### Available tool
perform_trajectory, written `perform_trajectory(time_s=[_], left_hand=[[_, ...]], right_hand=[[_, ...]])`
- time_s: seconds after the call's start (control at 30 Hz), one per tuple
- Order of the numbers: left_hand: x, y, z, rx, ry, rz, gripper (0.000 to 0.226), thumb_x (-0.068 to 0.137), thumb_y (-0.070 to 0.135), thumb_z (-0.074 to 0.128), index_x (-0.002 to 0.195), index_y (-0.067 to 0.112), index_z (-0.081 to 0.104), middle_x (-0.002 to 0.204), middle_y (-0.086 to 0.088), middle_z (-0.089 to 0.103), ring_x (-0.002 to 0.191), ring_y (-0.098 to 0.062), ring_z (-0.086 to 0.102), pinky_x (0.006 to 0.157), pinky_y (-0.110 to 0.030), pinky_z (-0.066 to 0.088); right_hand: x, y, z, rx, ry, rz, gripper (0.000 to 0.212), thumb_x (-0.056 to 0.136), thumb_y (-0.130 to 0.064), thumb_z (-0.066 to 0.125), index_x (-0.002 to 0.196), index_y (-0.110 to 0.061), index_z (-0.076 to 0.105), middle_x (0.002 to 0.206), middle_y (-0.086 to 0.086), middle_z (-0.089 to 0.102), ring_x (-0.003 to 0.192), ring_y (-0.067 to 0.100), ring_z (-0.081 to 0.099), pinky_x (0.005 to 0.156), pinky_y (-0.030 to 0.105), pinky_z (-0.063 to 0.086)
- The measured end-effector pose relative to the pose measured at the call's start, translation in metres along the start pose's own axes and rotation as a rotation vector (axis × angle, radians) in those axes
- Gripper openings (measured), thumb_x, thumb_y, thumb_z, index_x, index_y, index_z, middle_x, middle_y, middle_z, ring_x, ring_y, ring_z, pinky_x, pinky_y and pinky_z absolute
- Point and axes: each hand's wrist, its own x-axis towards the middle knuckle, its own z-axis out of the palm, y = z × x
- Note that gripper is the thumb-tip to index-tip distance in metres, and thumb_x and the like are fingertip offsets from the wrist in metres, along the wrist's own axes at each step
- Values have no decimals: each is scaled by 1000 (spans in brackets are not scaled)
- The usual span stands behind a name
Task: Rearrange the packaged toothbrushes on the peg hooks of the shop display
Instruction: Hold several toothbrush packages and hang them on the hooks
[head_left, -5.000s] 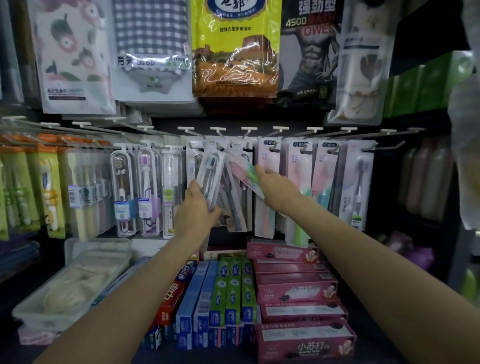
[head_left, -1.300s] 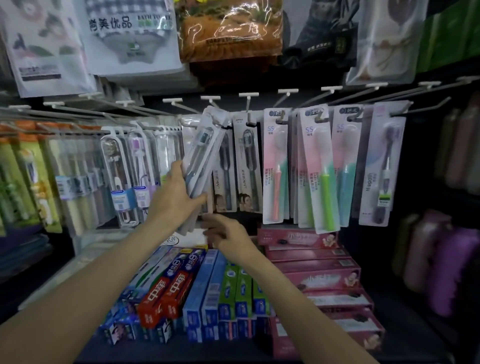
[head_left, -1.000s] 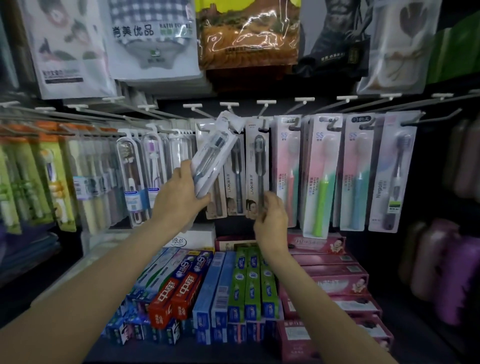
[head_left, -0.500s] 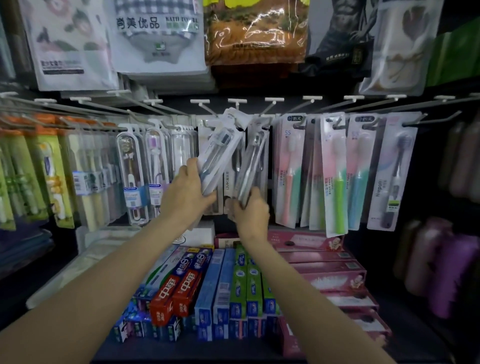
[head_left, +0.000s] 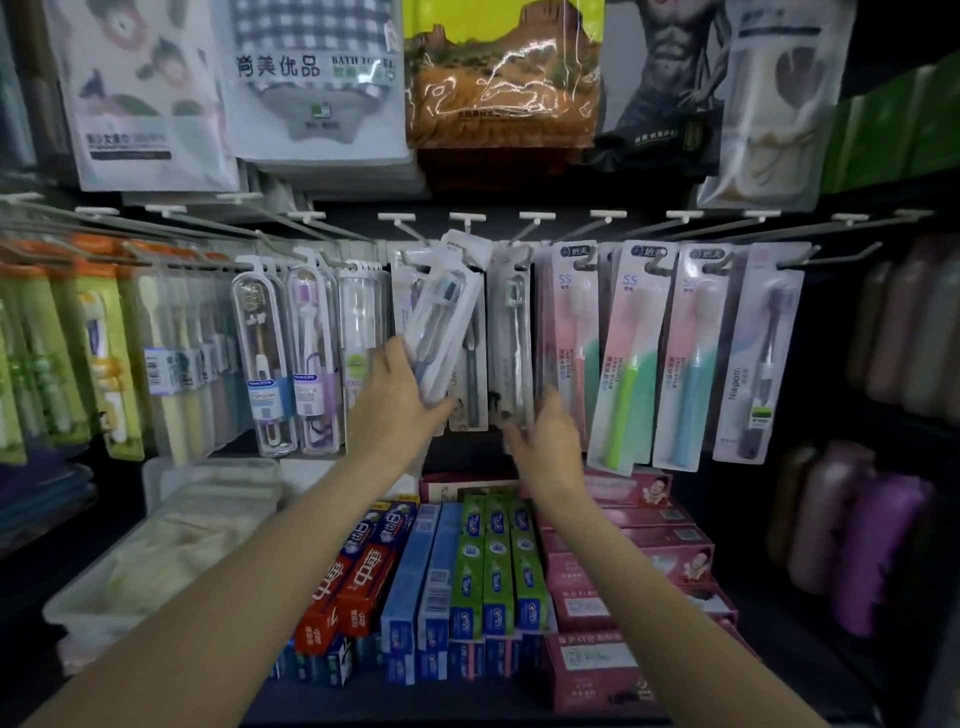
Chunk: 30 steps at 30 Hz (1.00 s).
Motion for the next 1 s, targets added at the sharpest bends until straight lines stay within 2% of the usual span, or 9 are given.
perform_trajectory(time_s=[0.13,0.27,0.4,0.53,0.63,0.73,0.87,0.93,1.0], left_hand=[[-9,0,9,-164,-165,-58,109,67,55,72,145,11,11,143,-14,32,129,-28,36,106,-43,35],[-12,-13,1,-264,-210,-70,93,74,44,70,144,12,17,134,-9,43,118,-22,47,98,-39,42],[-13,-27,-10,-232,-143,-63,64,87,22,62,139,10,26,122,-8,50,107,-21,54,87,-34,45],[-15,-35,-21,-231,-132,-51,56,89,18,57,137,10,28,117,-5,50,103,-21,54,88,-38,46],[-21,-46,-25,-230,-118,-34,54,90,12,56,137,12,29,112,-1,49,98,-15,52,79,-29,45],[-26,-63,-29,-207,-134,-54,52,90,11,55,136,12,30,110,1,49,91,-14,53,75,-27,43],[-32,-81,-34,-203,-139,-97,52,88,9,56,135,9,32,112,-4,52,88,-15,55,80,-31,47],[-34,-85,-36,-203,-140,-113,51,88,8,56,133,8,33,109,-2,51,84,-14,54,78,-29,46],[-35,-88,-36,-190,-136,-114,49,89,8,56,132,7,33,106,0,49,83,-12,53,77,-26,44]], right_hand=[[3,-15,-32,-66,103,-221,49,93,-10,50,139,-8,32,138,9,41,126,20,35,103,23,27],[17,-44,-47,235,-78,-169,47,91,-19,56,135,-11,41,132,3,50,120,13,46,100,21,36],[30,-60,-31,219,-182,-69,70,82,-27,69,139,-11,31,138,6,41,126,20,42,101,30,37],[36,-70,-10,182,-136,40,80,79,-24,72,142,-11,24,145,9,33,132,25,35,106,37,33],[33,-74,-1,108,-93,35,68,85,-21,65,140,-11,26,143,13,38,130,28,39,102,39,37],[31,-77,1,92,-44,-4,57,92,-18,56,140,-11,27,135,15,45,111,23,50,88,31,41],[33,-81,7,139,-19,-69,50,95,-21,49,140,-11,28,131,15,49,116,27,49,98,39,43],[39,-83,9,121,6,-88,32,96,-19,47,123,-5,40,106,13,54,99,25,53,81,35,46],[45,-86,9,74,25,-59,23,97,-19,45,114,-4,42,100,13,52,89,22,50,71,31,39]])
